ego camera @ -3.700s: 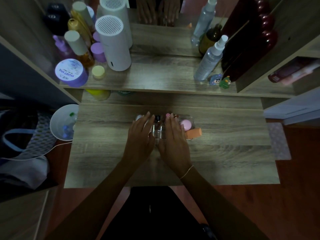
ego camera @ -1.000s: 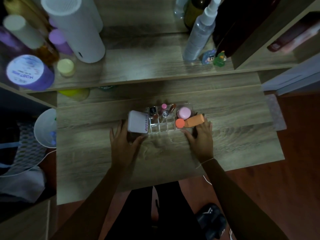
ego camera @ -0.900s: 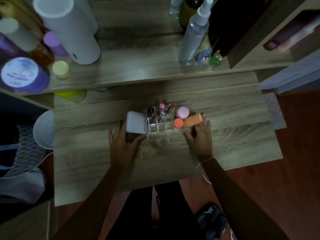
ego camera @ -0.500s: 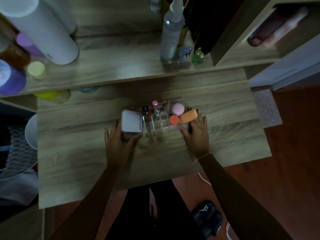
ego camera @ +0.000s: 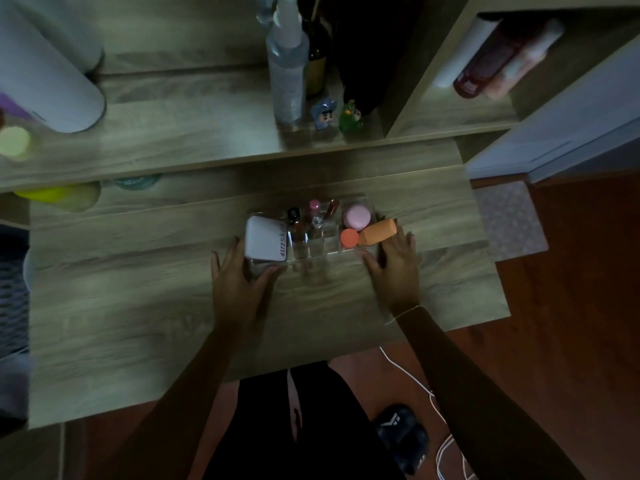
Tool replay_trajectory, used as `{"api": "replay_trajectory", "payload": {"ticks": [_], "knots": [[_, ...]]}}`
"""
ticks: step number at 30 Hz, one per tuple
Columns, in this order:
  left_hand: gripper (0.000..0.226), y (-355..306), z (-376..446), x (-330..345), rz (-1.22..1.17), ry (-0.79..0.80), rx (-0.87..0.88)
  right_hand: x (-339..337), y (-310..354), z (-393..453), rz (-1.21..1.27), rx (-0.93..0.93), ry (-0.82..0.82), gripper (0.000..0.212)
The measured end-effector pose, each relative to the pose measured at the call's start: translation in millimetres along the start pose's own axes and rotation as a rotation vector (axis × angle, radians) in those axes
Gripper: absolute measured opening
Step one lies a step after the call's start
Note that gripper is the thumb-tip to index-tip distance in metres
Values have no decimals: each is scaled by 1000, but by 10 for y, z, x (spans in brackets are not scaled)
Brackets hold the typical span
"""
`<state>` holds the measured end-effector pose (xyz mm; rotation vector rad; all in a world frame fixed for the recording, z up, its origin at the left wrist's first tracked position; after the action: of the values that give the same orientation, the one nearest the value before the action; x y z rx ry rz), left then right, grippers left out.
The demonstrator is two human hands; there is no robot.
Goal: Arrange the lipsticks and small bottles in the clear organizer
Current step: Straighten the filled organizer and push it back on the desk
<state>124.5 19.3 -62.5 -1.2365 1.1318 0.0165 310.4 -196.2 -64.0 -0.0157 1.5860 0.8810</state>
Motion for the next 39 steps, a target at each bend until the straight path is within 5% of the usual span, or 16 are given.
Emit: {"api": "replay_trajectory", "payload": {"ticks": [30,39], "knots": [[81,-701,49,718,52,12,35,-525,-755,198,9,21,-43,50],[65,-765,99,908,51,-14,53,-589,-876,252,40,59,-47,50]]}}
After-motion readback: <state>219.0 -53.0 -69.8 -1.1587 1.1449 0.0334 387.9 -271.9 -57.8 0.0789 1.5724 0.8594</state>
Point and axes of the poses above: each hand's wrist, its own z-axis towards the middle knuckle, its own x-axis out of the palm, y = z × x, the point moved 5 cm from there along z, towards the middle knuckle, and after that the axes turned 3 degrees about -y, right-handed, at the moved point
